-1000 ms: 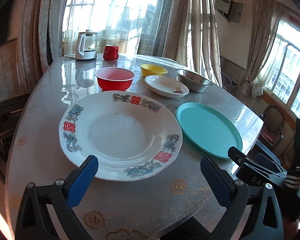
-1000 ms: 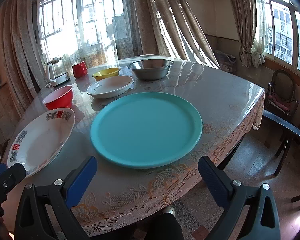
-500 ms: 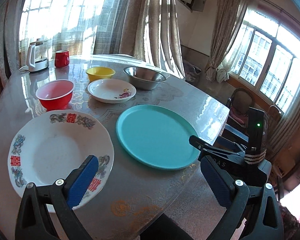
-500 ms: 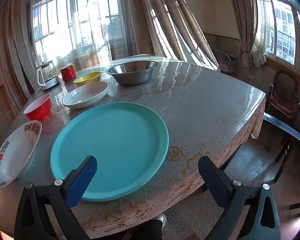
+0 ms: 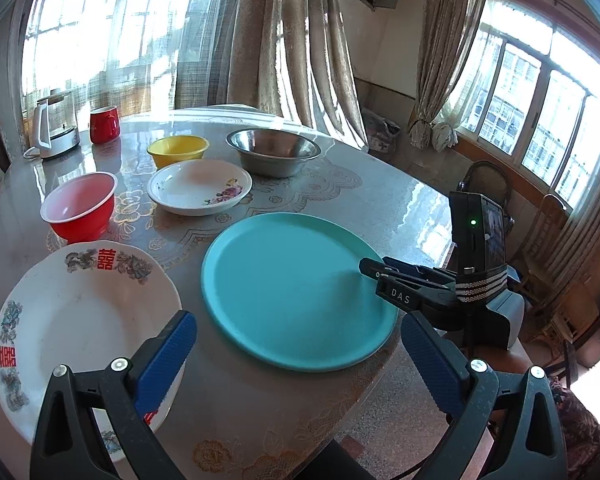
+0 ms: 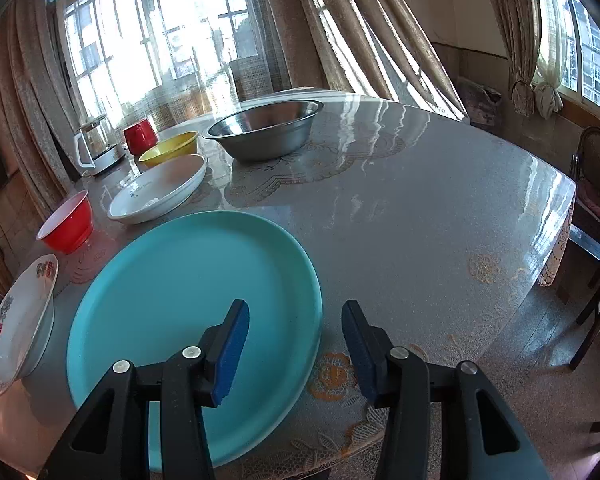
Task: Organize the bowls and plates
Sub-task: 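Move the right tool to the teal plate rim and close on it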
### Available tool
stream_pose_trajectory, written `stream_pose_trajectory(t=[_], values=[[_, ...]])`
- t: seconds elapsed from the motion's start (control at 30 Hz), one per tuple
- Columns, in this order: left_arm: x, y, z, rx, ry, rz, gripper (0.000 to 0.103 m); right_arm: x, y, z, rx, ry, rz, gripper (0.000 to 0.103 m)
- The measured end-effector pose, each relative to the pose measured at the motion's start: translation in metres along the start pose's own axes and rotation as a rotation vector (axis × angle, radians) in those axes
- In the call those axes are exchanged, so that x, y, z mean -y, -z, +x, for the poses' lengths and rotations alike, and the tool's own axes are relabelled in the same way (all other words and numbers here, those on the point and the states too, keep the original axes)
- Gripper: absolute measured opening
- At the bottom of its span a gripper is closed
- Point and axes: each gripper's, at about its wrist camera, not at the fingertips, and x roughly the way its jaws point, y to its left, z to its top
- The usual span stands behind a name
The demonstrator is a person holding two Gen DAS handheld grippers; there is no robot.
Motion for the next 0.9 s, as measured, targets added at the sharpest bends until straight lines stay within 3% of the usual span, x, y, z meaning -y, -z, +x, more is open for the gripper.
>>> stream_pose_trajectory(t=[0.2, 0.43, 0.53, 0.73, 0.77, 0.9], values=[[0.005, -0.001, 0.018, -0.038, -0.004, 0.005, 0.103, 0.005, -0.004, 0.004, 0.003, 0.04, 0.011, 0.014], [0.012, -0.008, 0.039, -0.084, -0.045, -0.003, 0.1, 0.026, -0.016, 0.009, 0.025, 0.099, 0.067, 0.01], [0.016, -0.013, 0.053, -0.118, -0.063, -0.013, 0.088, 0.04, -0.022, 0.012, 0.026, 0.113, 0.119, 0.01], [0.019, -0.019, 0.087, -0.194, -0.093, -0.043, 0.087, 0.056, -0.028, 0.015, 0.04, 0.142, 0.177, 0.01], [0.019, -0.019, 0.091, -0.2, -0.105, -0.041, 0.084, 0.057, -0.029, 0.016, 0.041, 0.144, 0.18, 0.01], [0.009, -0.018, 0.112, -0.261, -0.137, -0.085, 0.054, 0.062, -0.03, 0.016, 0.044, 0.146, 0.193, 0.01]])
